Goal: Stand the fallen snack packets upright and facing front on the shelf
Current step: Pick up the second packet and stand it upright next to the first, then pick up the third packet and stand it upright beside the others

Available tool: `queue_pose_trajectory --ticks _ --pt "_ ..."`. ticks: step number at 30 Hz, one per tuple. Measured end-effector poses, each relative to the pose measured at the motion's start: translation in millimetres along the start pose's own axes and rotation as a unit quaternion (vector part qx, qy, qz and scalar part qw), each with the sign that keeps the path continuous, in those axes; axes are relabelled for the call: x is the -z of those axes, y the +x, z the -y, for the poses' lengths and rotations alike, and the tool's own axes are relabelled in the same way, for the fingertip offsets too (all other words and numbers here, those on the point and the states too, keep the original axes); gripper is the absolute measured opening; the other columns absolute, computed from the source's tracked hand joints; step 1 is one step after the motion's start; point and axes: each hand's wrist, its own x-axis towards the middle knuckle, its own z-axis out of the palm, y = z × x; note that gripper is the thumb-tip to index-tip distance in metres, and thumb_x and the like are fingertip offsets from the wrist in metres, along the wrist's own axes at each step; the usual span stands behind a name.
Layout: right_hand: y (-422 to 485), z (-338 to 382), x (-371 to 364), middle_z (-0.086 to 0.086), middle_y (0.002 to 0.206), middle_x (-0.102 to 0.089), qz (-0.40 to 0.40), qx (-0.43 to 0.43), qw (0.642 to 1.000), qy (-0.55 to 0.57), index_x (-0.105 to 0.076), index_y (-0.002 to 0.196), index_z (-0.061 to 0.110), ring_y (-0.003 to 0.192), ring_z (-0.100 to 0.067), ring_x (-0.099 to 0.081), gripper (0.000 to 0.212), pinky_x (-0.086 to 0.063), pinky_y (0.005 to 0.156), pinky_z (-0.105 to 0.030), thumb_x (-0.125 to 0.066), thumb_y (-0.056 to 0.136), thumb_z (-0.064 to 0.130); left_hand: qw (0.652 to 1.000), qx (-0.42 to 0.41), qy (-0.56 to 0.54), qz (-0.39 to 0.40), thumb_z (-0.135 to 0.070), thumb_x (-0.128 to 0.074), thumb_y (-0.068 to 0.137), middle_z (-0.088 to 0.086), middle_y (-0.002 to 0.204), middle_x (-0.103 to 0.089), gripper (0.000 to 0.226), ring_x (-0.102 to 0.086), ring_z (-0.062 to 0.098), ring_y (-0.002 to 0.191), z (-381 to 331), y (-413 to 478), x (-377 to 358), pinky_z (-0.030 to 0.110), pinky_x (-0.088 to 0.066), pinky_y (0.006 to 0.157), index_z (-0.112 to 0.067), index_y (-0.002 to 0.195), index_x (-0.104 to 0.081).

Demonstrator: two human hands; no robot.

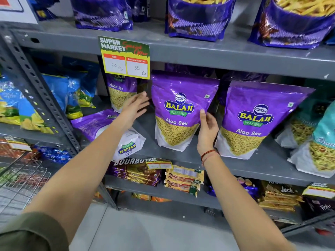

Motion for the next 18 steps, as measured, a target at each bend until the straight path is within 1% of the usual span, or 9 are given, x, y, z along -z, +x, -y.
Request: queue_pose_trajectory --ticks 2,4,5,6,8,10,13,16,18 --pt "-22.3 -15.4 -0.6 -0.009 0.089 -0.062 -0.105 0.007 0.993 -0.052 -0.061 0.095 0.005 0.072 -0.01 -0.056 0.015 -0.041 0.069 -0.013 -0.064 0.089 0.018 0.997 -0.008 0.021 -0.076 -0.029 -0.063 0.087 -0.005 0.09 -0.071 0.012 -0.066 0.009 0.082 3.9 -4.5 11.9 0.022 -0.051 0.071 -0.021 0.095 -0.066" --pt "-51.4 -31.0 -7.4 -0.012 0.085 -0.057 -0.15 0.011 0.982 -0.112 -0.06 0.09 0.0 0.074 -0.02 -0.052 0.014 -0.037 0.064 -0.017 -0.061 0.09 0.014 0.977 -0.037 0.127 -0.168 -0.014 -0.06 0.088 0.013 0.099 -0.072 0.017 -0.063 0.021 0.088 11.2 -12.2 27.8 0.036 -0.052 0.083 -0.006 0.1 -0.068" --pt "-67.1 -37.5 -13.2 -0.013 0.083 -0.055 -0.145 0.011 0.981 -0.126 -0.059 0.087 0.001 0.076 -0.022 -0.051 0.011 -0.035 0.064 -0.018 -0.06 0.09 0.012 0.956 -0.049 0.203 -0.206 -0.012 -0.059 0.087 0.018 0.106 -0.071 0.02 -0.064 0.027 0.095 15.6 -17.3 36.3 0.036 -0.049 0.09 -0.003 0.102 -0.069" --pt "-81.7 -43.2 -19.9 -0.011 0.081 -0.055 -0.126 0.007 0.983 -0.13 -0.057 0.084 0.003 0.076 -0.022 -0.05 0.01 -0.035 0.064 -0.017 -0.059 0.09 0.011 0.932 -0.058 0.264 -0.24 -0.013 -0.06 0.087 0.019 0.109 -0.07 0.022 -0.064 0.031 0.1 19.6 -23.8 44.1 0.034 -0.047 0.092 -0.004 0.104 -0.07" --pt "-103.5 -51.2 -38.0 -0.009 0.079 -0.056 -0.047 -0.008 0.989 -0.137 -0.054 0.08 0.007 0.076 -0.021 -0.05 0.012 -0.037 0.066 -0.016 -0.059 0.09 0.011 0.899 -0.056 0.316 -0.299 -0.018 -0.061 0.086 0.021 0.114 -0.067 0.028 -0.061 0.035 0.107 25.6 -35.6 57.5 0.037 -0.045 0.093 -0.005 0.11 -0.067" --pt "-111.2 -55.1 -56.8 -0.01 0.083 -0.059 0.06 0.0 0.984 -0.168 -0.055 0.082 0.005 0.081 -0.023 -0.052 0.016 -0.039 0.074 -0.027 -0.06 0.091 0.017 0.875 -0.02 0.336 -0.349 -0.024 -0.061 0.085 0.022 0.126 -0.055 0.036 -0.051 0.039 0.118 31.5 -43.6 64.8 0.046 -0.042 0.1 -0.007 0.118 -0.06" --pt "-102.1 -57.6 -86.1 -0.021 0.106 -0.061 0.201 0.01 0.94 -0.276 -0.06 0.103 -0.002 0.103 -0.034 -0.055 0.035 -0.042 0.093 -0.044 -0.06 0.091 0.032 0.837 0.083 0.359 -0.405 -0.035 -0.062 0.084 0.021 0.14 -0.039 0.057 -0.036 0.04 0.13 40.4 -54.4 69.1 0.053 -0.034 0.102 -0.007 0.13 -0.043" --pt "-85.2 -63.8 -109.3 -0.026 0.134 -0.049 0.275 -0.031 0.877 -0.393 -0.047 0.131 -0.001 0.128 -0.037 -0.041 0.062 -0.03 0.109 -0.042 -0.055 0.091 0.046 0.837 0.174 0.311 -0.415 -0.045 -0.065 0.081 0.023 0.148 -0.026 0.084 -0.028 0.04 0.136 48.0 -62.2 72.8 0.048 -0.027 0.11 -0.004 0.142 -0.024" --pt "-74.2 -71.5 -116.9 -0.025 0.144 -0.041 0.316 -0.104 0.842 -0.425 -0.037 0.139 -0.001 0.135 -0.036 -0.036 0.077 -0.028 0.113 -0.041 -0.049 0.089 0.057 0.865 0.241 0.19 -0.397 -0.052 -0.067 0.076 0.021 0.153 -0.022 0.098 -0.028 0.038 0.139 51.2 -62.0 73.7 0.046 -0.027 0.114 -0.003 0.145 -0.016"
